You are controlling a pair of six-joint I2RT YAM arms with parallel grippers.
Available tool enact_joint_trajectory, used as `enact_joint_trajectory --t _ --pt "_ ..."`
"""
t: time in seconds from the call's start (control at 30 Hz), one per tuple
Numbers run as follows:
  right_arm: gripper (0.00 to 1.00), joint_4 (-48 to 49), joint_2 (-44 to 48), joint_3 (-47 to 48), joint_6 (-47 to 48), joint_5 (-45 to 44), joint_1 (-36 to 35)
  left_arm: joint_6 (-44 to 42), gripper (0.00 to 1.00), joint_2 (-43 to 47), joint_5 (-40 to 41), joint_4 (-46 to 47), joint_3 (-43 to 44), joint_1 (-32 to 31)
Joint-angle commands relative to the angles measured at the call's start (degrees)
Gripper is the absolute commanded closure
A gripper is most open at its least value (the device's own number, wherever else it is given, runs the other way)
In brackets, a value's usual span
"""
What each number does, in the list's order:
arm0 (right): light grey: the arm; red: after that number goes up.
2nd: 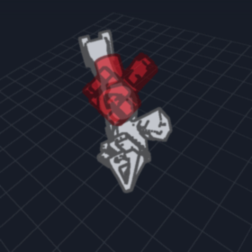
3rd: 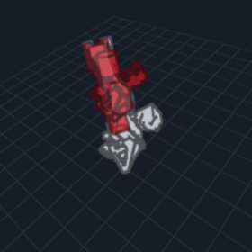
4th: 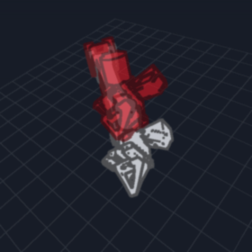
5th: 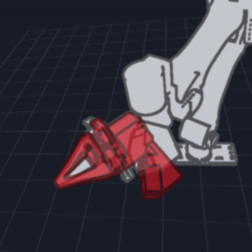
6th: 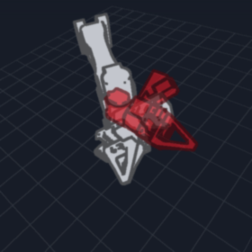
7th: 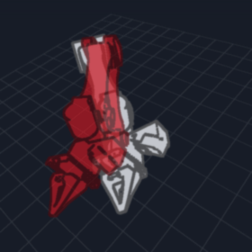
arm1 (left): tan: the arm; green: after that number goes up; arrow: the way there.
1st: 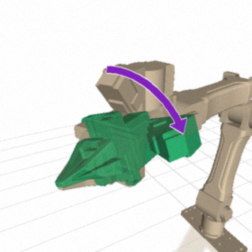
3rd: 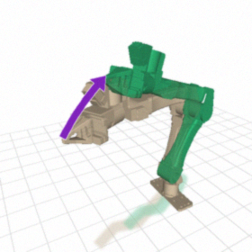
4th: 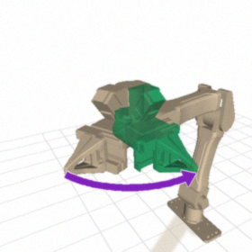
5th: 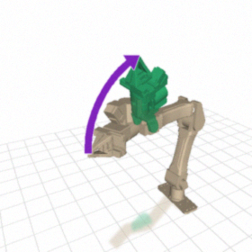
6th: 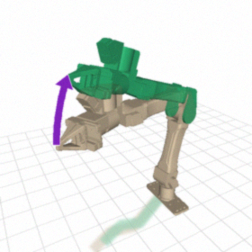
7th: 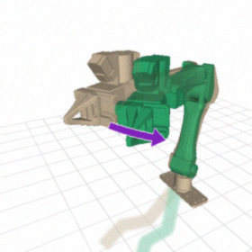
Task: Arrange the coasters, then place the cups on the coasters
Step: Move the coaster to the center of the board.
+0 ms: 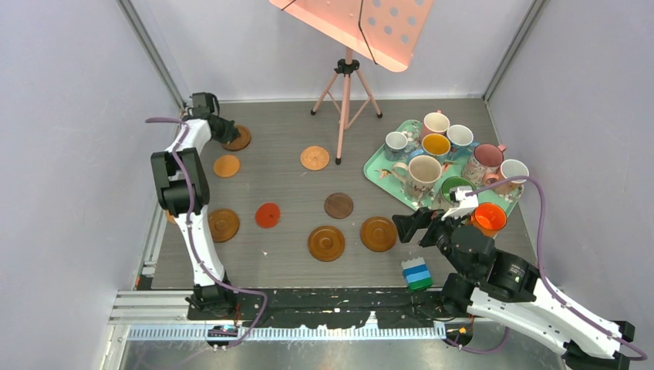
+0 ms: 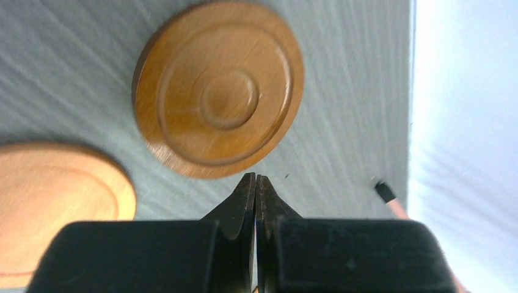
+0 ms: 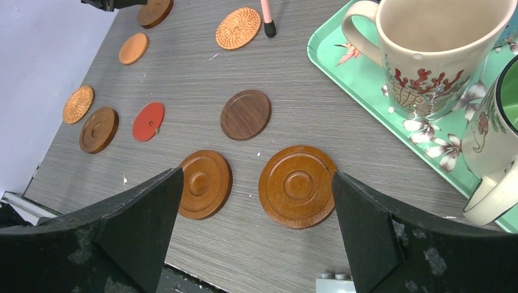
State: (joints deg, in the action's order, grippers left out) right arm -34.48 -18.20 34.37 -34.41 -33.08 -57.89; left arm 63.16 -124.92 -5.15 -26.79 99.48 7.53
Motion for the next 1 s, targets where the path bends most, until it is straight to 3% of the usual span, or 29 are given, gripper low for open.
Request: enact_joint_trajectory --t 0.0,0.17,0.5,0.97 --pt "0.00 1.8 -1.2 0.9 -0.2 -2.0 0.1 2.2 1.00 -4.2 1.0 -1.3 6.9 1.2" --pt "0.00 2.5 -2.3 0.7 0.2 -2.6 0.1 1.6 1.00 -6.8 1.0 -3.3 9.7 1.2" --pt "0.00 3.9 -4.5 1.1 0.6 -3.2 0.0 1.2 1.00 -6.6 -0.4 -5.5 7.1 0.5" --pt "0.00 2.4 2.0 -1.5 -2.2 -2.9 0.1 -1.6 1.00 -4.2 -3.8 -7.2 3.9 -3.3"
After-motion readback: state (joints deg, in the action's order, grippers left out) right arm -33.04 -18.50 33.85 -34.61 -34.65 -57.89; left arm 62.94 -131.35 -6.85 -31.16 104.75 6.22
